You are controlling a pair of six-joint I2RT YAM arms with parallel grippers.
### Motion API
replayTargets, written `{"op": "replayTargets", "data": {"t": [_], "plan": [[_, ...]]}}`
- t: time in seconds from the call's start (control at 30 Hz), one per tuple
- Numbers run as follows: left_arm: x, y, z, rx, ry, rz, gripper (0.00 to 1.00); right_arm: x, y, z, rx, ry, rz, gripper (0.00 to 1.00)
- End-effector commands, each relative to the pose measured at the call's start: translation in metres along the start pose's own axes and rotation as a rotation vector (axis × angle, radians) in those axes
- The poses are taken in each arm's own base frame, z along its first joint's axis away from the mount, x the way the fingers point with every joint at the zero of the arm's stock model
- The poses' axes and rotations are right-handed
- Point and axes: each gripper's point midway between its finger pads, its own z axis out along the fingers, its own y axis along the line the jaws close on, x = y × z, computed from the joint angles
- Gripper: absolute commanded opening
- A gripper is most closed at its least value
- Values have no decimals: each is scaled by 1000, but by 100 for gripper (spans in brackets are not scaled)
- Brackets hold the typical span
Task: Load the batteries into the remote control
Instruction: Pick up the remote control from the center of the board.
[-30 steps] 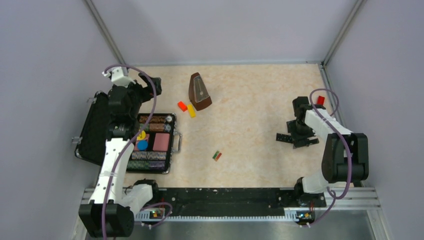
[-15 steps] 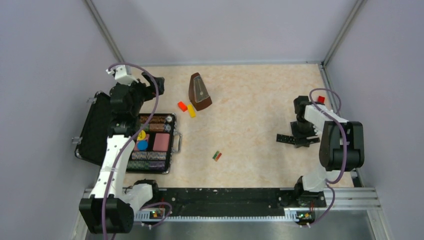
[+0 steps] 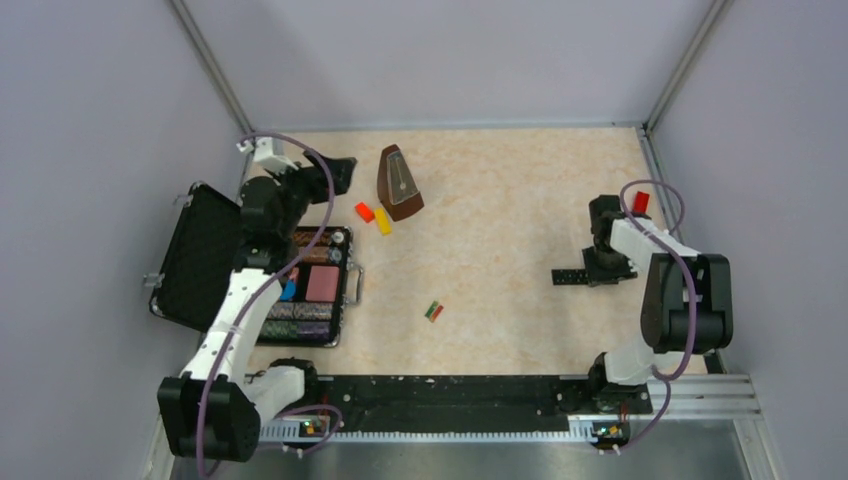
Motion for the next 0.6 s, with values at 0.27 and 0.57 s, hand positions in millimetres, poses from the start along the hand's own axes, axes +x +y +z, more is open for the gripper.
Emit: {"op": "replayTargets", "data": {"t": [0.27,0.57], "plan": [[119,-146,11,447,283,-96,89,16,23,-32,-227,124,-138,15],[185,-208,11,669,560,-71,83,56,50,-110,-558,357,-253,12]]}}
